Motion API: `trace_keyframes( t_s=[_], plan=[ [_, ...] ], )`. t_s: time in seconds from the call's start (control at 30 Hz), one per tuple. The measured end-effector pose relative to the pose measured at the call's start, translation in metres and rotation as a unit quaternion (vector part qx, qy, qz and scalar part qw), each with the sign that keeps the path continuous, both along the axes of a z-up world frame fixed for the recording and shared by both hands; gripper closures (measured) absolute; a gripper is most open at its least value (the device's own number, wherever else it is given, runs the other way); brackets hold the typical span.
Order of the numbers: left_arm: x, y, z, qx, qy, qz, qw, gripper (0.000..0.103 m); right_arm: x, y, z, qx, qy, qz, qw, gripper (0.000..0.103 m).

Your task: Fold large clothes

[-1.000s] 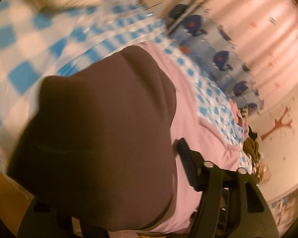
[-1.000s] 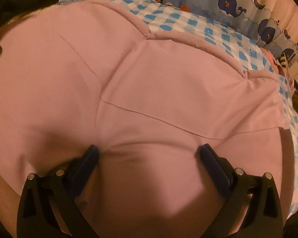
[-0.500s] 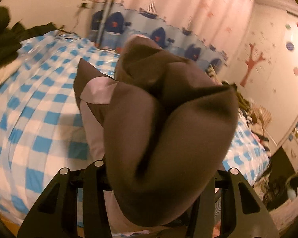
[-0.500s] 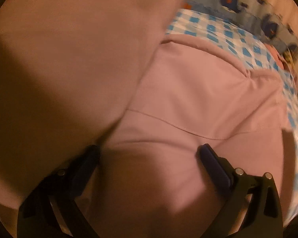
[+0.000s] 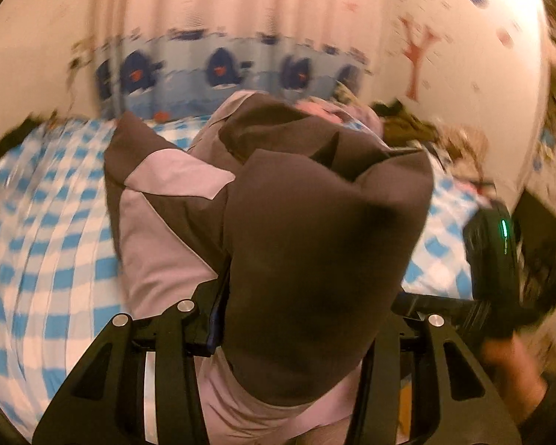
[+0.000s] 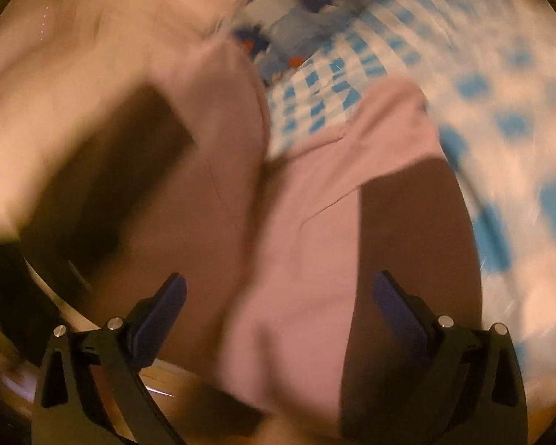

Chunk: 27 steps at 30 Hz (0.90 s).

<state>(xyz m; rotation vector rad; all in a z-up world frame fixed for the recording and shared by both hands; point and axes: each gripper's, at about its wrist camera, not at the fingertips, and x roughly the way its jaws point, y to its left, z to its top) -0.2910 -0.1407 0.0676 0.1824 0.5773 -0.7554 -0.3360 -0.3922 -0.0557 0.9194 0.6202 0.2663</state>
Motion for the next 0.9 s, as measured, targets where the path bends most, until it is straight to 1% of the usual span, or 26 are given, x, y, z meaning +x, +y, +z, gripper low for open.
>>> trace_keyframes(
  t_s=[0.03,0.07,0.1,0.17,0.23,0.3,0.33,0.37,0.4,0.43,0.47,0.5,0.53,0.57,0.63,0.7,0.73,0.77,0.87,0.9],
  plan=[
    [-0.009,-0.014,-0.004,0.016,-0.009,-0.015,0.9997,0.061,-0.002,-0.012,-0.006,0.043,-0.008,0.002,0.999,0.006],
    [-0.016,-0.025,-0.006,0.026,-0.016,-0.026,0.9992,0.061,-0.008,-0.03,-0.018,0.11,-0.022,-0.002,0.994,0.006],
    [-0.025,-0.039,-0.011,0.042,-0.024,-0.043,0.9979,0.061,-0.013,-0.041,-0.023,0.143,-0.03,-0.007,0.989,0.006],
    [-0.041,-0.064,-0.022,0.068,-0.035,-0.072,0.9945,0.061,-0.02,-0.055,-0.03,0.174,-0.04,-0.01,0.984,0.006],
    [-0.054,-0.087,-0.034,0.093,-0.04,-0.098,0.9901,0.061,-0.028,-0.068,-0.033,0.185,-0.042,-0.015,0.982,0.006],
    [-0.065,-0.103,-0.042,0.107,-0.047,-0.111,0.9869,0.061,-0.034,-0.078,-0.031,0.168,-0.027,-0.029,0.985,0.006],
    [-0.068,-0.111,-0.046,0.116,-0.051,-0.118,0.9848,0.061,-0.037,-0.086,-0.026,0.143,-0.016,-0.043,0.989,0.006],
    [-0.071,-0.115,-0.049,0.121,-0.053,-0.122,0.9837,0.061,-0.04,-0.093,-0.016,0.107,-0.012,-0.059,0.992,0.006],
    [-0.074,-0.119,-0.052,0.126,-0.057,-0.126,0.9824,0.061,-0.041,-0.095,-0.006,0.083,-0.014,-0.068,0.994,0.006],
    [-0.079,-0.124,-0.056,0.135,-0.06,-0.131,0.9803,0.061,-0.042,-0.102,0.013,0.054,-0.034,-0.074,0.995,0.006],
    [-0.081,-0.126,-0.059,0.141,-0.064,-0.135,0.9787,0.06,-0.04,-0.107,0.031,0.036,-0.057,-0.071,0.995,0.006],
    [-0.085,-0.13,-0.064,0.15,-0.071,-0.139,0.9762,0.059,-0.037,-0.106,0.047,0.017,-0.069,-0.064,0.995,0.006],
    [-0.09,-0.134,-0.068,0.158,-0.077,-0.143,0.9739,0.059,-0.022,-0.106,0.071,-0.022,-0.072,-0.045,0.996,0.006],
    [-0.093,-0.136,-0.071,0.163,-0.081,-0.145,0.9725,0.059,0.0,-0.1,0.095,-0.069,-0.067,-0.015,0.995,0.006],
    [-0.096,-0.138,-0.074,0.169,-0.087,-0.147,0.9707,0.058,0.045,-0.086,0.122,-0.121,-0.054,0.054,0.99,0.006],
    [-0.098,-0.138,-0.075,0.171,-0.088,-0.146,0.9703,0.058,0.099,-0.076,0.128,-0.142,-0.02,0.102,0.984,0.006],
    [-0.098,-0.137,-0.075,0.172,-0.089,-0.147,0.97,0.057,0.118,-0.072,0.125,-0.139,-0.006,0.121,0.983,0.006],
    [-0.097,-0.137,-0.074,0.172,-0.089,-0.147,0.9699,0.057,0.146,-0.068,0.118,-0.132,0.016,0.147,0.98,0.006],
    [-0.089,-0.136,-0.072,0.173,-0.087,-0.15,0.9695,0.057,0.193,-0.045,0.093,-0.112,0.07,0.201,0.971,0.006],
    [-0.087,-0.136,-0.072,0.172,-0.087,-0.151,0.9695,0.057,0.193,-0.035,0.085,-0.106,0.074,0.213,0.968,0.006]
  ],
)
